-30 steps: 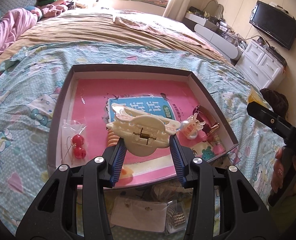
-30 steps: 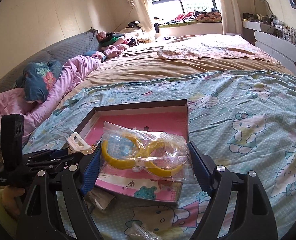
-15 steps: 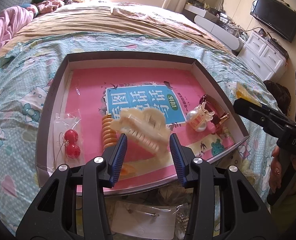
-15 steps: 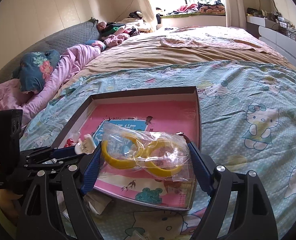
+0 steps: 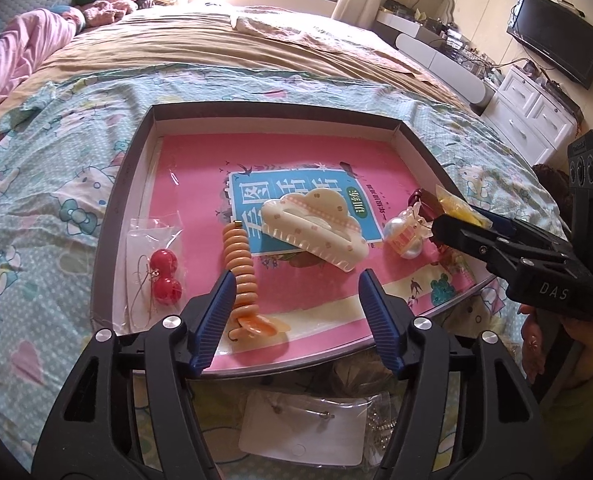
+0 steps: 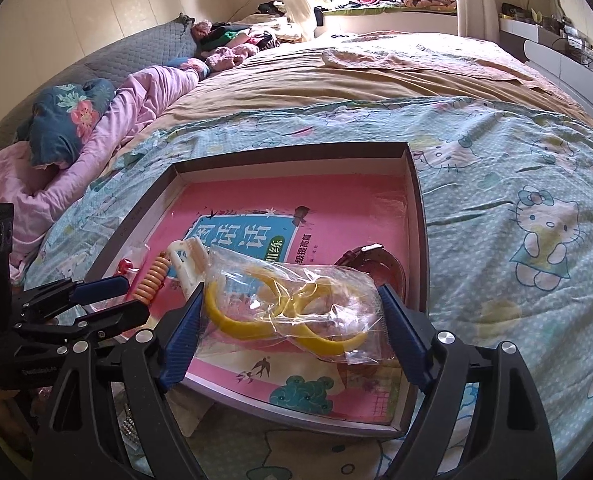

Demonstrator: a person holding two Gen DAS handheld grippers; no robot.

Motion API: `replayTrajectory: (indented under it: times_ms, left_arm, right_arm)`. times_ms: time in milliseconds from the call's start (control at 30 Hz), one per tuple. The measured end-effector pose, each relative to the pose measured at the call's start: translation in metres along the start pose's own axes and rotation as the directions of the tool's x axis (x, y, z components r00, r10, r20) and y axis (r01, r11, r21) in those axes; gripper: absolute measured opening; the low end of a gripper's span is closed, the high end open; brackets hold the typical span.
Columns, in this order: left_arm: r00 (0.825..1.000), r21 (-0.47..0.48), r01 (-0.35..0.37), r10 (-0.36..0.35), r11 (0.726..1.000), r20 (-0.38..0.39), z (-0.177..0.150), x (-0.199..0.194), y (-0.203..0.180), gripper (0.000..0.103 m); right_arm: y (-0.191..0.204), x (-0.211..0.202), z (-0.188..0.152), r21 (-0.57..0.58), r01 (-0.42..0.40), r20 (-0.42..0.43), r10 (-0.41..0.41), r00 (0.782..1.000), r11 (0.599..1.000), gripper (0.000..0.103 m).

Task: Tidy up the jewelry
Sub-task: 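Lower the bangle bag into the pink box with the right tool while the left lowers the claw clip there, then withdraw both open tools from the box over the remaining items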

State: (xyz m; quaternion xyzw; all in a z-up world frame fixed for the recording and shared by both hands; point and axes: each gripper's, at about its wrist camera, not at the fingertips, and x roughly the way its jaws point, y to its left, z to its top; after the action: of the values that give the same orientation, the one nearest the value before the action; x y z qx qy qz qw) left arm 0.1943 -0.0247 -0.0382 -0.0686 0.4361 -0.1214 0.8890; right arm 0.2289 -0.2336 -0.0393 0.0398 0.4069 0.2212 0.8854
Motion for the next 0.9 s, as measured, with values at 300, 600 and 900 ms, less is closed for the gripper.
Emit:
replayTrajectory:
  times_ms: [300, 600, 900]
  left_arm:
    - [1.000, -0.017, -0.001, 0.001, 1.000, 0.022, 0.001, -0.011, 0.003, 0.065]
    - [0.999, -0.025, -0.001, 0.002, 1.000, 0.044, 0.001, -0.021, 0.002, 0.077]
    - [0.998, -0.033, 0.007, -0.005, 0.999, 0.067, 0.001, -0.037, -0.001, 0.092]
  right_arm:
    - [0.003, -0.009, -0.007, 0.004, -0.017, 0.001, 0.017, 1.000, 1.000, 0.086]
    - [0.001, -0.031, -0.009, 0.022, -0.022, 0.038, 0.022, 0.999, 0.999, 0.092]
    - [0.003, -0.056, -0.006, 0.022, -0.017, 0.086, 0.015, 0.996, 1.000, 0.097]
